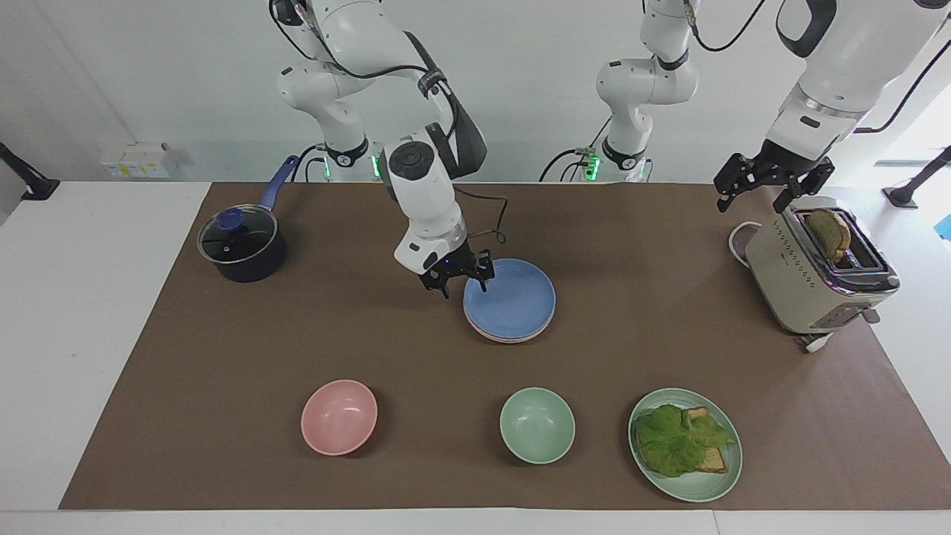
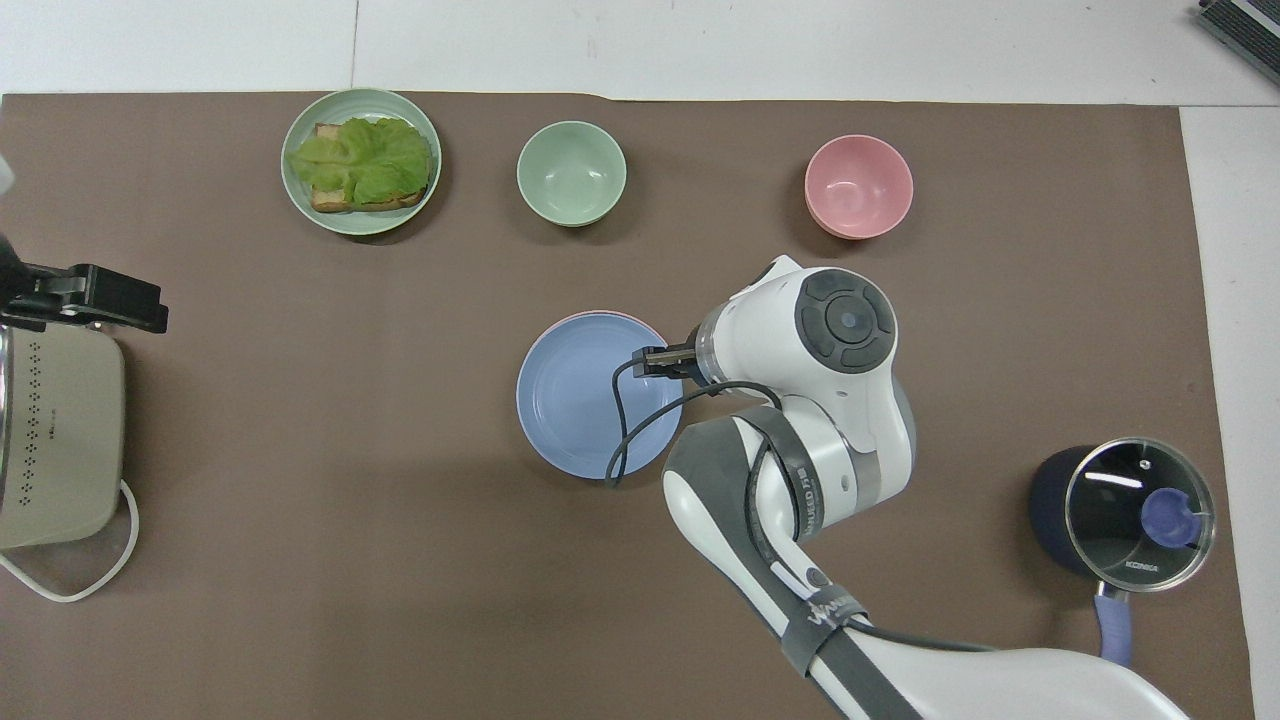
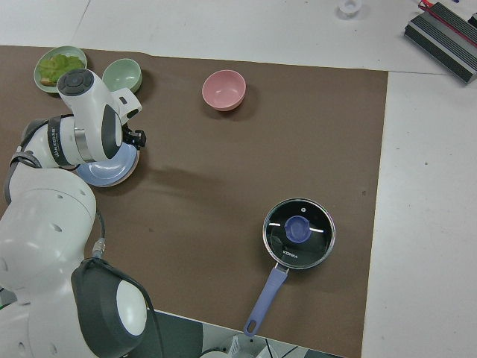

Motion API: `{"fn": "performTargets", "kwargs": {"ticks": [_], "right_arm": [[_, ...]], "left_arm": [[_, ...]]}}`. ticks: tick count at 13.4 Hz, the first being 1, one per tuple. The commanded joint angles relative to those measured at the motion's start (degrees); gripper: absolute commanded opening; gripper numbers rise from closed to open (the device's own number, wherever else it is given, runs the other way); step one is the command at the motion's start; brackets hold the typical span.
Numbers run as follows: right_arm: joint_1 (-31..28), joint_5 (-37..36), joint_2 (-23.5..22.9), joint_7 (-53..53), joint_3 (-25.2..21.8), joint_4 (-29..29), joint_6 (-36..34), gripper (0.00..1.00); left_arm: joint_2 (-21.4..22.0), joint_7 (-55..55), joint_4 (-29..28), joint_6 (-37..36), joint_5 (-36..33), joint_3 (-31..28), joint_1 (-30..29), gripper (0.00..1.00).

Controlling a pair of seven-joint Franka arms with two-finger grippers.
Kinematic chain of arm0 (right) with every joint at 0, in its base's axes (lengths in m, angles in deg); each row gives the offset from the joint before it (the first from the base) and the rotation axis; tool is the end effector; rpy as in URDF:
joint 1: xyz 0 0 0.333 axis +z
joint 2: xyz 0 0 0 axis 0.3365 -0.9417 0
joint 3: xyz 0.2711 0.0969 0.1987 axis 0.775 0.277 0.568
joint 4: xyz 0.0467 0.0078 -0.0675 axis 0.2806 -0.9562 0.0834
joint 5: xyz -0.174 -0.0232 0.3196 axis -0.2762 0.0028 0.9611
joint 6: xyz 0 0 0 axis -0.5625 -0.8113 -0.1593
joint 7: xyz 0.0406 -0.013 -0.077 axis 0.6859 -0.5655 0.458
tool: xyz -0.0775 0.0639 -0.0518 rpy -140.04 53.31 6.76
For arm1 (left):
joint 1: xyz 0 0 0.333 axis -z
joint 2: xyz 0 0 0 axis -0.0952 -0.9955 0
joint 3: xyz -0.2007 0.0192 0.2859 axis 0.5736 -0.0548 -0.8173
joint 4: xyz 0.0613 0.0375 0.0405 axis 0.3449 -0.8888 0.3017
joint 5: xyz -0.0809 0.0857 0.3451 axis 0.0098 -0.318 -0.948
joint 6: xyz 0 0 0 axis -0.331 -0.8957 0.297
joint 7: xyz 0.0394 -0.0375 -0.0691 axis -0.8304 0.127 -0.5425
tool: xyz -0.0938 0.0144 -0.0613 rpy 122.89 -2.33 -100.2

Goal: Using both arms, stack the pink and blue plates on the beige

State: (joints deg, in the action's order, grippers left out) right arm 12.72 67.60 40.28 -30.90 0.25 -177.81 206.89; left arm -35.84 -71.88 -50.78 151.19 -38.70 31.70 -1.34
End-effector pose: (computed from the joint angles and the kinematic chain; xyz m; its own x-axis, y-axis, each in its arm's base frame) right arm 0.5481 0.2899 0.4323 0.9957 0.0349 0.0858 0.0533 -0.9734 -0.2228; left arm 0.5266 -0.0408 0.6613 0.9970 -0.0777 0.0078 -0.0778 -0.9969 0.0140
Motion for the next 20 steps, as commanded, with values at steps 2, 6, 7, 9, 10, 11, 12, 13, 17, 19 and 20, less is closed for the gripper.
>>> {"fn": "performTargets", "kwargs": {"ticks": [2,6,7,9,10,11,12,13,17,19,20], "right_arm": [[-5.0,-0.6,6.4,5.3,-0.1,-0.7,-5.8,1.0],[-10.8,-3.4,11.8,7.6,-0.2,-0.1,-11.2,1.0],[-12.9,-3.5,12.9,7.7,-0.2,1.1,-13.1,1.0],[-16.7,-6.3,14.4,7.4,-0.2,3.7,-19.0,1.0],[-19.2,-6.9,15.2,7.4,-0.2,4.3,-22.1,1.0],[-21.8,-6.9,16.2,7.4,-0.2,4.7,-24.6,1.0],[-23.9,-6.9,17.3,7.3,-0.2,4.7,-27.0,1.0],[-26.0,-7.0,18.2,7.1,-0.2,4.8,-29.7,1.0],[-28.9,-14.0,20.0,7.2,-0.5,5.5,-33.3,1.0],[-31.5,-14.4,19.4,8.1,-0.1,10.3,-37.1,1.0],[-31.9,-14.7,18.6,8.2,-0.1,13.6,-40.3,1.0]], "left_arm": [[0.4,0.6,-0.3,-0.5,-0.8,0.1,-0.2,1.0],[0.4,0.6,-0.3,-0.5,-0.8,0.1,-0.2,1.0],[0.4,0.5,-0.3,-0.5,-0.8,0.1,-0.2,1.0],[0.4,0.5,-0.3,-0.5,-0.8,0.1,-0.2,1.0],[0.4,0.6,-0.3,-0.5,-0.8,0.1,-0.2,1.0],[0.4,0.6,-0.3,-0.5,-0.8,0.1,-0.2,1.0],[0.4,0.6,-0.3,-0.5,-0.8,0.1,-0.2,1.0],[0.4,0.6,-0.3,-0.5,-0.8,0.1,-0.2,1.0],[0.4,0.6,-0.3,-0.5,-0.8,0.1,-0.2,1.0],[0.4,0.6,-0.3,-0.5,-0.8,0.1,-0.2,1.0],[0.3,0.6,-0.3,-0.5,-0.8,0.1,-0.2,1.0]]}}
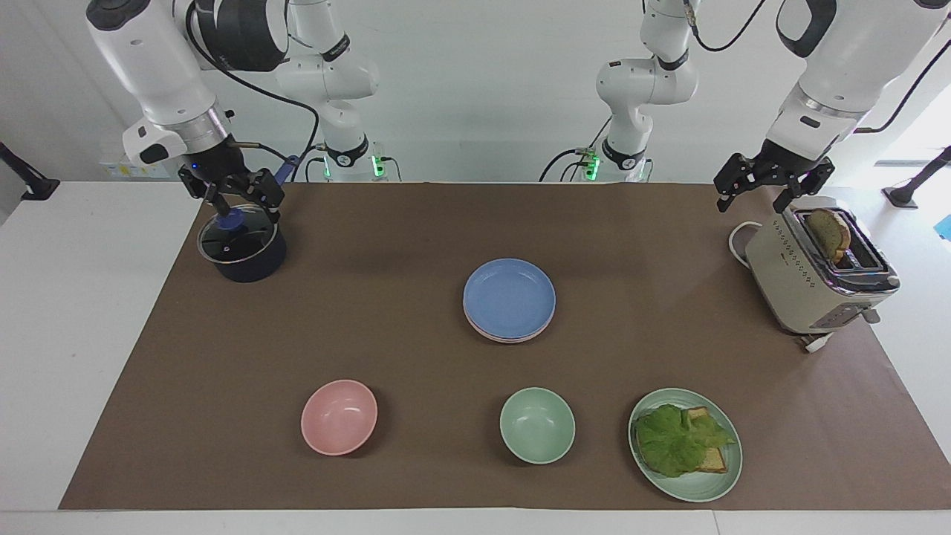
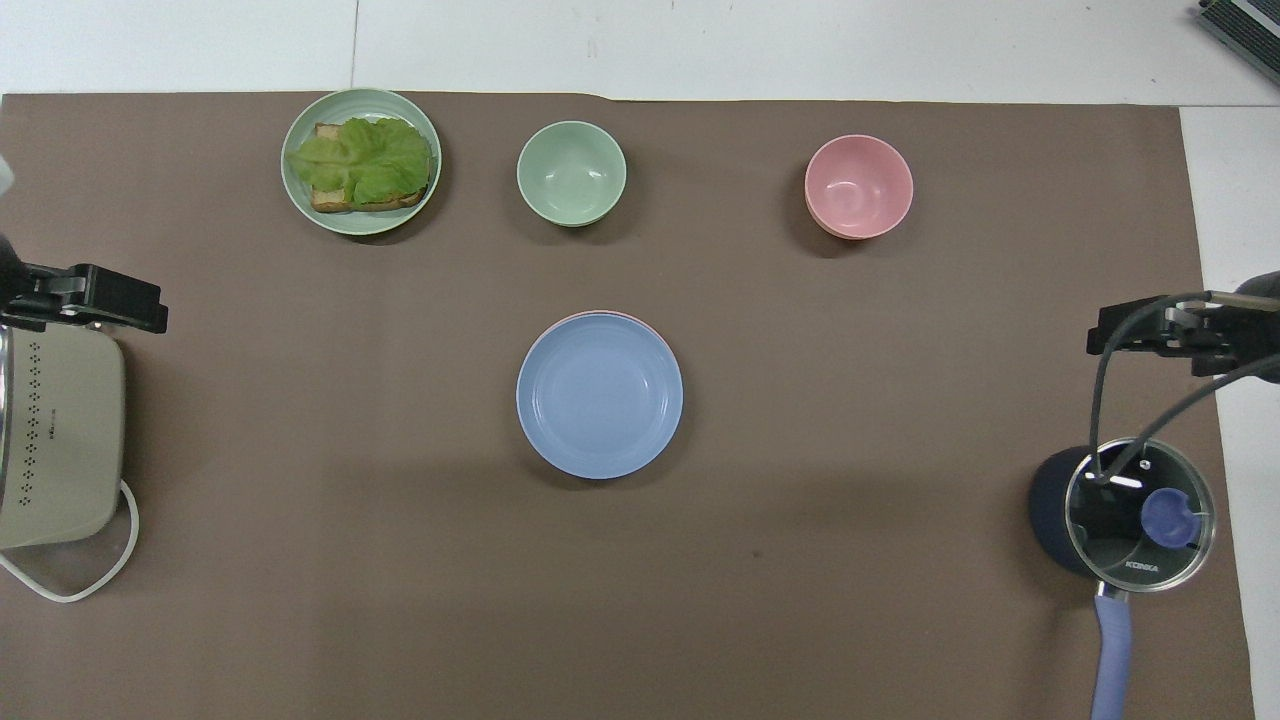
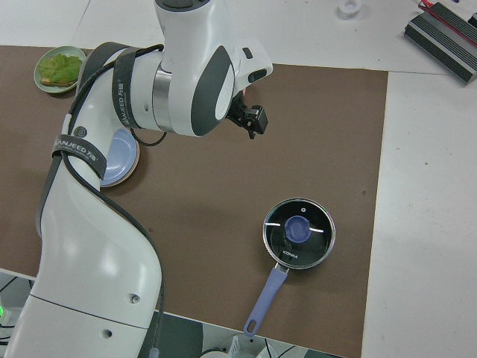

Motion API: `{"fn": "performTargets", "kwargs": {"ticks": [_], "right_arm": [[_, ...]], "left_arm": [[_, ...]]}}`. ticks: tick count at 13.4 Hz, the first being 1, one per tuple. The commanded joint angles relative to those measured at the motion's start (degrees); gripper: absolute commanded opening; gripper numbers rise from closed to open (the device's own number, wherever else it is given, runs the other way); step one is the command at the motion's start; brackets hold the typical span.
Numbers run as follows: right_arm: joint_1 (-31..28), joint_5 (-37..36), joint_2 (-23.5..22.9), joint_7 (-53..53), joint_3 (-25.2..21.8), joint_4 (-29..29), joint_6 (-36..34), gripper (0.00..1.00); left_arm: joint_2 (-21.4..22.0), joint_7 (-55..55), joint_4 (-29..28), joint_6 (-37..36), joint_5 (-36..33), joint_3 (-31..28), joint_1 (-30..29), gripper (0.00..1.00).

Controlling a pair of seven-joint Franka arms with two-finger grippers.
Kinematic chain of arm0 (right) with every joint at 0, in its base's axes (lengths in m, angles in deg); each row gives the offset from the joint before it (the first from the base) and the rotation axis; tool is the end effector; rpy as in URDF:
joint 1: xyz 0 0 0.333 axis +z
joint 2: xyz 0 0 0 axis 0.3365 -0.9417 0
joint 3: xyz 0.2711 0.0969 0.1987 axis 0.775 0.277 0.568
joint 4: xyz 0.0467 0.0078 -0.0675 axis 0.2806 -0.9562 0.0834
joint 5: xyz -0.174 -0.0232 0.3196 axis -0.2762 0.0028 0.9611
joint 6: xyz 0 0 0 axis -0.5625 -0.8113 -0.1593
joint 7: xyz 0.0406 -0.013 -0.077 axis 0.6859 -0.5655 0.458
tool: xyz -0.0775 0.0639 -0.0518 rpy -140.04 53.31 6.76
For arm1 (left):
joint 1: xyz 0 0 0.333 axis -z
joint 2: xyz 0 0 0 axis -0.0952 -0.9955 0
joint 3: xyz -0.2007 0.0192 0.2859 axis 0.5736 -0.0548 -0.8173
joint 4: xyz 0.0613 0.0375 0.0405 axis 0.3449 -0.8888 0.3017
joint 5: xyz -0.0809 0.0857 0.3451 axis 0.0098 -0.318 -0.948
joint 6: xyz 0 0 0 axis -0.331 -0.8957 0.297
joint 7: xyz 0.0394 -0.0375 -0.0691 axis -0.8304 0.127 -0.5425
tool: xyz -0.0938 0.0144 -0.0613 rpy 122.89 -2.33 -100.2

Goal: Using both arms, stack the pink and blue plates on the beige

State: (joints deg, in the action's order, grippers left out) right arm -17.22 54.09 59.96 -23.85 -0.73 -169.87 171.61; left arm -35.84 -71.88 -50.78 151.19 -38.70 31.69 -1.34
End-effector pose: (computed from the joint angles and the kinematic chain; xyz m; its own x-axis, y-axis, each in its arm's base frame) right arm 0.5045 -0.0364 0.6300 0.9749 -0.2219 0.0173 -0.2212 -0.9746 -0.0345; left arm 0.5266 -0.0407 0.6613 0.9970 -0.0775 0.0078 -0.0776 -0.9969 0.0140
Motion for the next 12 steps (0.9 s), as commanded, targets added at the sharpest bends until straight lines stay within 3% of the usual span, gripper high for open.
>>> {"fn": "performTargets", "kwargs": {"ticks": [1,5,9,12], "right_arm": [[-2.1,-1.2,-1.7,1.1,0.7,7.6,-7.4,1.0],[-2.0,-1.0,-0.9,2.6,0.9,6.0,-7.2,1.0],[-1.7,-1.1,-1.8,5.5,1.0,10.3,-9.1,1.0],[-1.2,-2.3,-0.5,5.8,1.4,7.6,-8.9,1.0]], "left_arm": [[0.4,0.6,-0.3,-0.5,-0.8,0.1,-0.2,1.0],[0.4,0.6,-0.3,-0.5,-0.8,0.1,-0.2,1.0],[0.4,0.6,-0.3,-0.5,-0.8,0.1,-0.2,1.0],[0.4,0.6,-0.3,-0.5,-0.8,0.1,-0.2,1.0]]}}
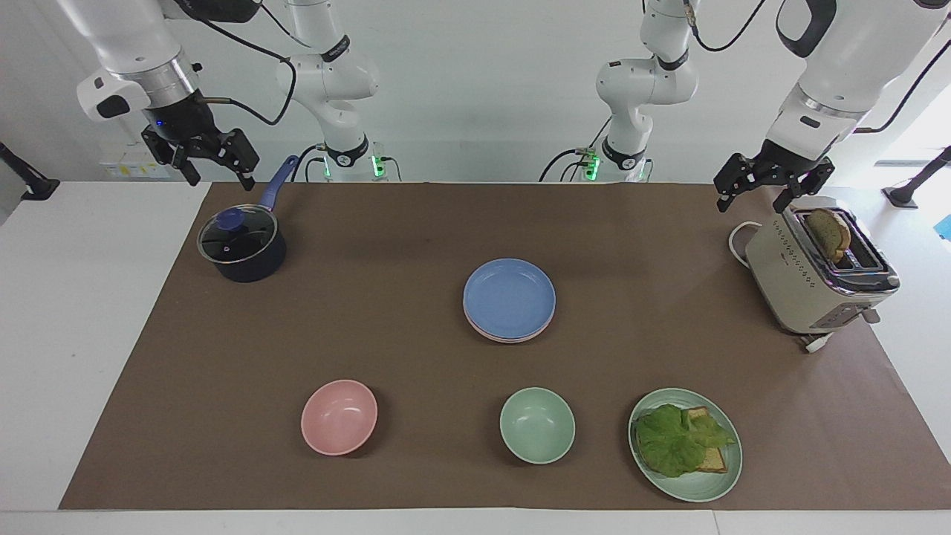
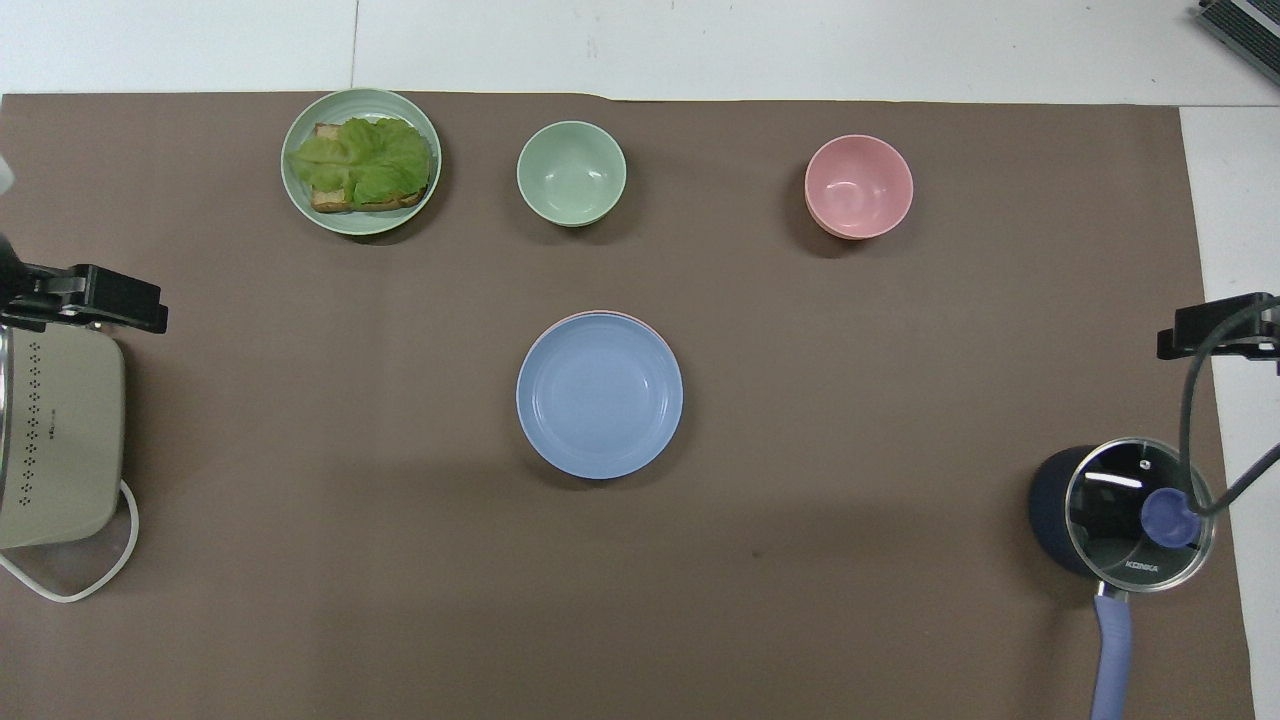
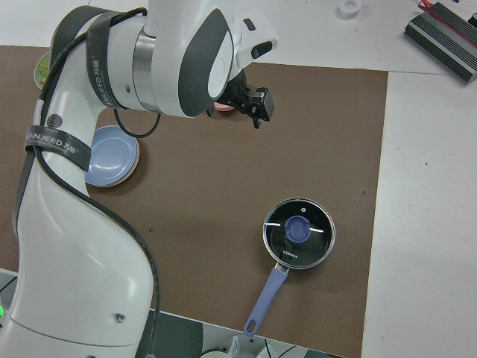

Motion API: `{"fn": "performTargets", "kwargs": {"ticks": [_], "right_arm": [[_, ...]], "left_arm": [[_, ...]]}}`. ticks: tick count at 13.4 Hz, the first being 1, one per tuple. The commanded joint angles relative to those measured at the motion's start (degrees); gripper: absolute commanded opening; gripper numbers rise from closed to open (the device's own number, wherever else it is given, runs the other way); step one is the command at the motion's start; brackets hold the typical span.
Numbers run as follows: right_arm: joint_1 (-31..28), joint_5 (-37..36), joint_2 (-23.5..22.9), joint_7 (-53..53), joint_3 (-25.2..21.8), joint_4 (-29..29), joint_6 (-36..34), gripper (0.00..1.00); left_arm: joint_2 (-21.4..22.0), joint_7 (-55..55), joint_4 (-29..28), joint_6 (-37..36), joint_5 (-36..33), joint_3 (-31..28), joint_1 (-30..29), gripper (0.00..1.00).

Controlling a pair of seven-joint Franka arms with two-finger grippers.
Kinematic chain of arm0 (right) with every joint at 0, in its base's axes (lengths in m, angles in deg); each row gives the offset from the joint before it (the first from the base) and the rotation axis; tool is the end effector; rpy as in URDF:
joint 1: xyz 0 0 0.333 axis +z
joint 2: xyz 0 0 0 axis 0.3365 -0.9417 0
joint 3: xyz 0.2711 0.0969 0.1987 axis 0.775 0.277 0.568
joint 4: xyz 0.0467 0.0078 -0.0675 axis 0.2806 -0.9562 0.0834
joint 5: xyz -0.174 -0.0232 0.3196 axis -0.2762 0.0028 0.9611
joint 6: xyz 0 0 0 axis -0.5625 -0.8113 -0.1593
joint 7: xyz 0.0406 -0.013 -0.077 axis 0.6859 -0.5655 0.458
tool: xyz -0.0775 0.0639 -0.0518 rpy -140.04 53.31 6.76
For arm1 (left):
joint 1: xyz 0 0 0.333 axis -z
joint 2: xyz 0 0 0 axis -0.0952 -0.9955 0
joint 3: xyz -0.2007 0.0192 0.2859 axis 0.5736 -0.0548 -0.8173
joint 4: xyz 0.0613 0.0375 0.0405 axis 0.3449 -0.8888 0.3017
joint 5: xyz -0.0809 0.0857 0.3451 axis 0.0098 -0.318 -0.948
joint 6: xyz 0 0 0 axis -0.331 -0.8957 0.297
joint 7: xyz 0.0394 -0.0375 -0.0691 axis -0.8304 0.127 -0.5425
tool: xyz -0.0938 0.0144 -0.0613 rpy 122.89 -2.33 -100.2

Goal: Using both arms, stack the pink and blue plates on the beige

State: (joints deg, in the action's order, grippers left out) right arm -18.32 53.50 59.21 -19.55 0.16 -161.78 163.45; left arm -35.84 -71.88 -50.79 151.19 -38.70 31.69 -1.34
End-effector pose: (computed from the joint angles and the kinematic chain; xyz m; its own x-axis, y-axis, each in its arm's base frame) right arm 0.4976 -0.0382 0.6738 0.9888 -0.1491 0.0067 -0.1489 -0.9887 -0.0193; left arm 0.5266 -0.0407 0.6612 0.9970 -0.0775 0.0076 -0.0776 -0.9969 0.0140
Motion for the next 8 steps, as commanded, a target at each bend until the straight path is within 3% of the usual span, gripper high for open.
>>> {"fn": "performTargets", "kwargs": {"ticks": [1,8], "right_arm": [[-0.1,-1.7,1.3,3.3,0.6,-1.9,-0.3,1.0],[-0.1,-3.5,1.9,4.9,0.7,-2.8,-1.0,1.0]], "left_arm": [[0.4,0.6,-0.3,-0.5,-0.8,0.1,-0.2,1.0],[0.4,0.6,-0.3,-0.5,-0.8,0.1,-0.2,1.0]]}}
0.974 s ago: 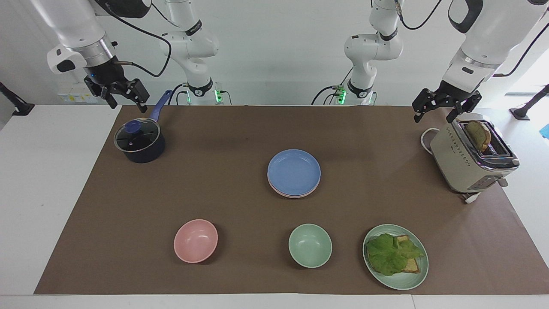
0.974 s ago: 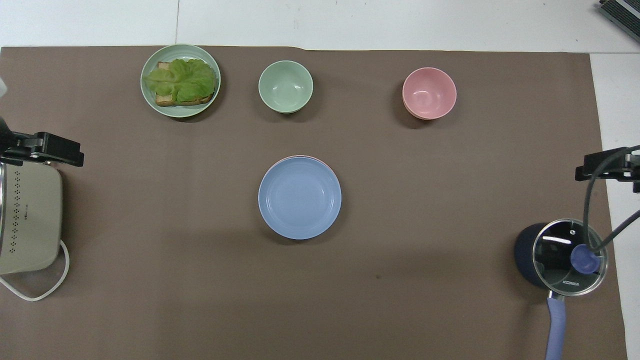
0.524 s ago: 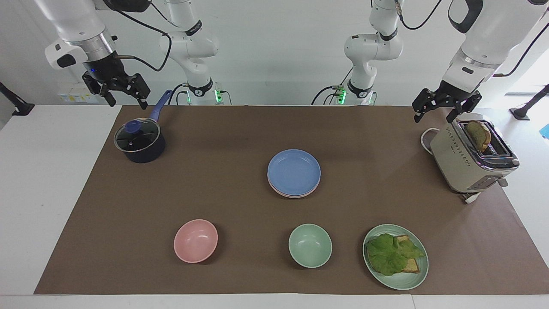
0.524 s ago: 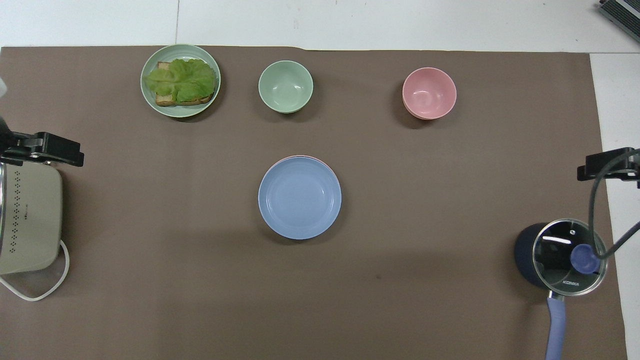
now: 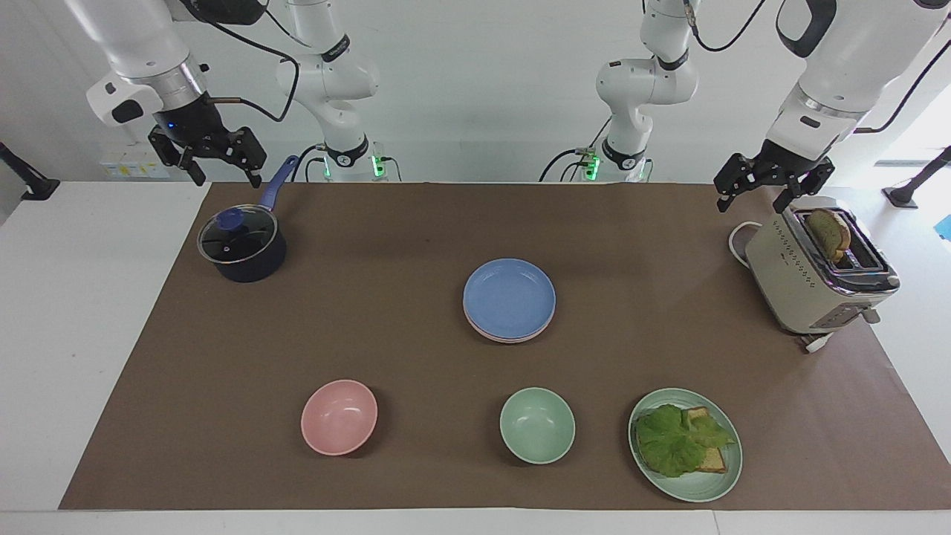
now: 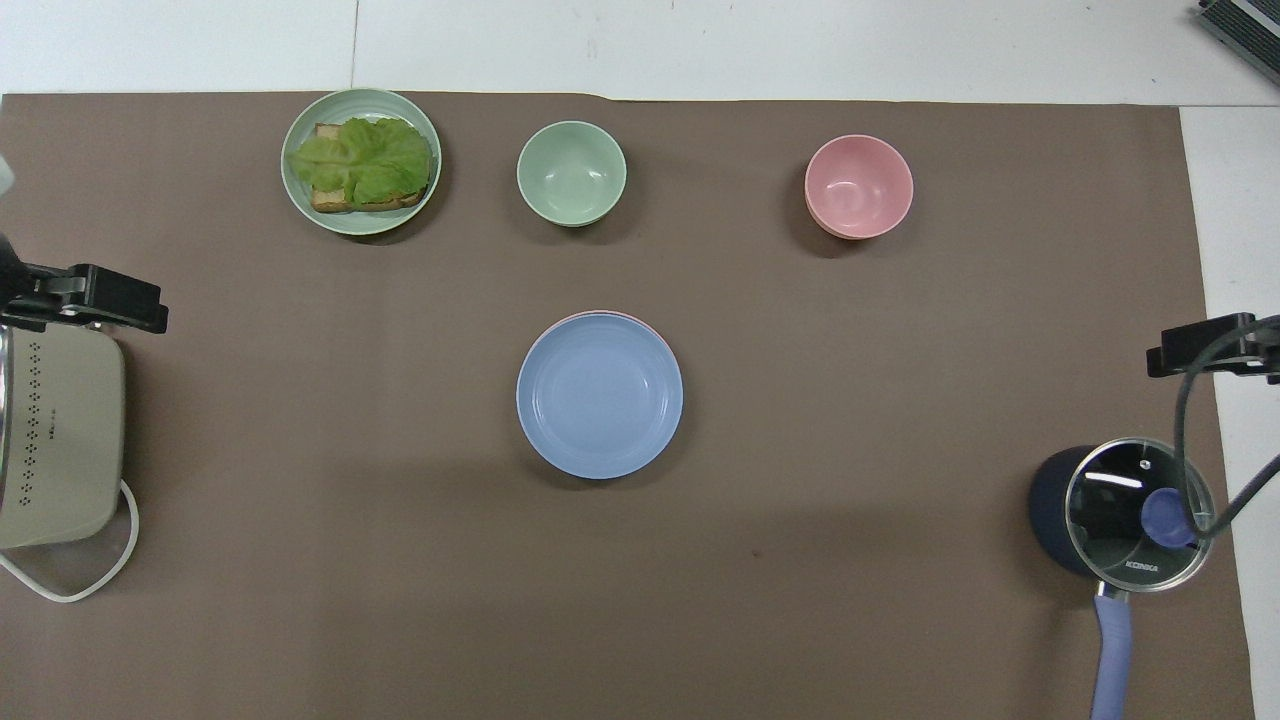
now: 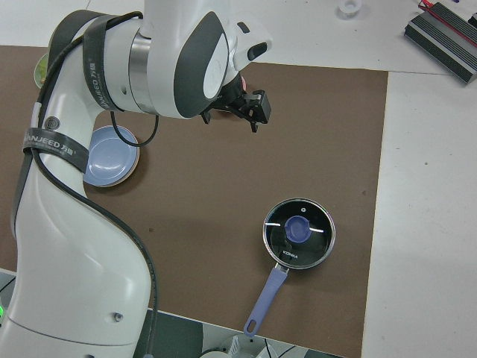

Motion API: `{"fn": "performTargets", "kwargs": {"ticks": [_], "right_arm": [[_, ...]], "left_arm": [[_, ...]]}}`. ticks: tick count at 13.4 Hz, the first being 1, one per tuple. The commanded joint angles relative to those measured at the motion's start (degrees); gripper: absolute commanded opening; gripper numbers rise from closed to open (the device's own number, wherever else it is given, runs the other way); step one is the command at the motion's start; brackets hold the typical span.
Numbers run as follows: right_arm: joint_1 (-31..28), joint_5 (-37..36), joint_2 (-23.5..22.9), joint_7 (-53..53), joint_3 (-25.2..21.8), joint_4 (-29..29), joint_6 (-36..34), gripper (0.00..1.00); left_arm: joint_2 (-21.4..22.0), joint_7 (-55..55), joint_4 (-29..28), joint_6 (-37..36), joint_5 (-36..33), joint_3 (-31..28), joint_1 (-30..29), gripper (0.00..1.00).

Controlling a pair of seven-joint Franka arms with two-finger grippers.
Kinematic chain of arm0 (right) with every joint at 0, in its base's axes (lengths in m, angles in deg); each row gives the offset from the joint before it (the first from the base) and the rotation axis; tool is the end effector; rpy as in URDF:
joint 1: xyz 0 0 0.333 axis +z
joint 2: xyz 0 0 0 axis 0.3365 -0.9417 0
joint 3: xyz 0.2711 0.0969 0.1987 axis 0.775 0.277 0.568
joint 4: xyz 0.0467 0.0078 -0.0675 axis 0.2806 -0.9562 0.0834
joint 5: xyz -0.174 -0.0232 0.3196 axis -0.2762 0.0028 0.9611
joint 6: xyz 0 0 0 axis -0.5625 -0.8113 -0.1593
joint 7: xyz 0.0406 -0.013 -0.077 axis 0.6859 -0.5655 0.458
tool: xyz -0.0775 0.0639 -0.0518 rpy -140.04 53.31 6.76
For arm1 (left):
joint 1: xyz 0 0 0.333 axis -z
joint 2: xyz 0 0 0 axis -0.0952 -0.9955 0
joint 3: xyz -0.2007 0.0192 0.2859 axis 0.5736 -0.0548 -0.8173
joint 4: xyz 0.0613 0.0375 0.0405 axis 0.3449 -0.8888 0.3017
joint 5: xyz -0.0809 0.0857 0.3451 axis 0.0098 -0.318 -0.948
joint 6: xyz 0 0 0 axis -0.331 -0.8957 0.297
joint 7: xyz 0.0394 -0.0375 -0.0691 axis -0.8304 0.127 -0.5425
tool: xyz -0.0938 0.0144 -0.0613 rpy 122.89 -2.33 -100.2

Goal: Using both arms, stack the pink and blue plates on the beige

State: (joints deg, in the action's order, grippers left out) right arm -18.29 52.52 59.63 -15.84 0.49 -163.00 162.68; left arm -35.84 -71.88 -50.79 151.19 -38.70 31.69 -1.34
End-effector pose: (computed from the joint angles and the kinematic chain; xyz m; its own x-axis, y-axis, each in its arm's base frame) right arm 0.4934 -0.0368 0.6669 0.9967 -0.0790 -0.0192 -0.0790 -0.9969 -0.0018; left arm 0.5266 -0.0407 0.6612 0.9970 -0.0775 0.0076 -0.0776 -0.9969 0.0140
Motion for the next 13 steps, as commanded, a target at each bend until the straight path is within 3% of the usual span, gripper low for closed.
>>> {"fn": "performTargets", "kwargs": {"ticks": [1,3,13], "right_arm": [[-0.1,-2.8,1.4,1.1,0.4,-1.3,-0.5,1.0],[-0.2,-2.5,0.6,0.9,0.5,1.2,-3.4,1.0],[-0.3,-1.0,1.0,0.8,0.3,-0.1,-1.4,1.0]], "left_arm": [[0.4,0.6,-0.3,-0.5,-0.8,0.1,-0.2,1.0],[0.4,0.6,-0.3,-0.5,-0.8,0.1,-0.2,1.0],[0.4,0.6,-0.3,-0.5,-0.8,0.1,-0.2,1.0]]}}
